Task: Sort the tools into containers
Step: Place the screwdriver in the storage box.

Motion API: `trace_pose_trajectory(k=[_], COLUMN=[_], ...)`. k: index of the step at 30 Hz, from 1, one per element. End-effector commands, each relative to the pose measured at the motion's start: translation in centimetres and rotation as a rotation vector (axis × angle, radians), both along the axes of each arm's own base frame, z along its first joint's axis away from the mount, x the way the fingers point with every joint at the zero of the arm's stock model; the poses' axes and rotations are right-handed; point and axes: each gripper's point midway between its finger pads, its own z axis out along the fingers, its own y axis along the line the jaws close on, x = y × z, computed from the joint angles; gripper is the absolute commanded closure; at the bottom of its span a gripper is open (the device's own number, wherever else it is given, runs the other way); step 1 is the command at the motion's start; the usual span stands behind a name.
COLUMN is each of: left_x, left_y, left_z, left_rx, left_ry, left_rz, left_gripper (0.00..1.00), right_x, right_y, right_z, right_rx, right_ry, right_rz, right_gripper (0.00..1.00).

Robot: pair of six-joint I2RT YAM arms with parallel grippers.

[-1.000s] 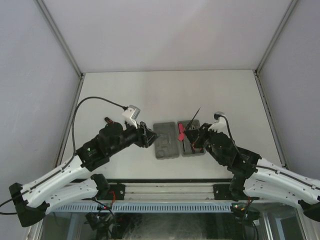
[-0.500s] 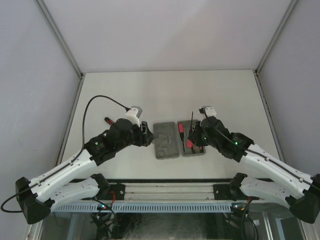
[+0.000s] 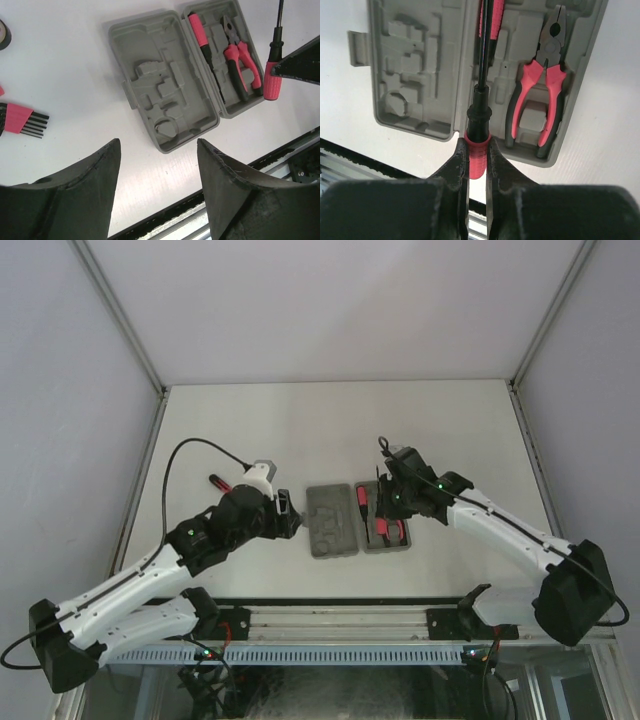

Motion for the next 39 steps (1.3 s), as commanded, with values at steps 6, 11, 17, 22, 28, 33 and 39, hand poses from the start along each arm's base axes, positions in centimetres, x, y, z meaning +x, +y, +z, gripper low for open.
trace_pose_trajectory(k=[6,11,17,22,28,33,39], left_x=[0.3,0.2,0.2,0.5,1.0,1.1,1.2], left_y=[1.1,1.2,1.0,0.4,-0.3,-1.2,-0.2], left_z=[-0.2,-0.5,-0.2,0.1,0.7,1.3,1.4], left_rx=[0.011,0.014,-0.001,0.002,0.003,-0.029,-0.014], left_ry=[-0.017,-0.015,-0.031,-0.049,-0.057,-0.049,-0.05], left_rz=[0.045,0.045,0.034,0.007,-0.005,-0.016,0.023], left_gripper=[0.31,0.31,0.31,0.32,0.32,0.33,0.33], right_x=[1.6,2.1,2.5,2.7,3.1,3.2,3.2], right_y=[1.2,1.2,1.4,1.2,1.6,1.7,1.6], right_z=[-1.5,-2.6,-3.5,-3.9,-4.3,-4.7,-4.8], right_rx=[-0.024,-0.06,-0.081,-0.099,-0.109,-0.125,-0.139], right_ry=[0.055,0.084,0.108,0.115,0.132,0.151,0.153], right_rz=[0.038,0.033,0.022,0.003,0.003,0.016,0.03], right_gripper=[1.0,1.0,1.0,1.0,1.0,1.0,1.0])
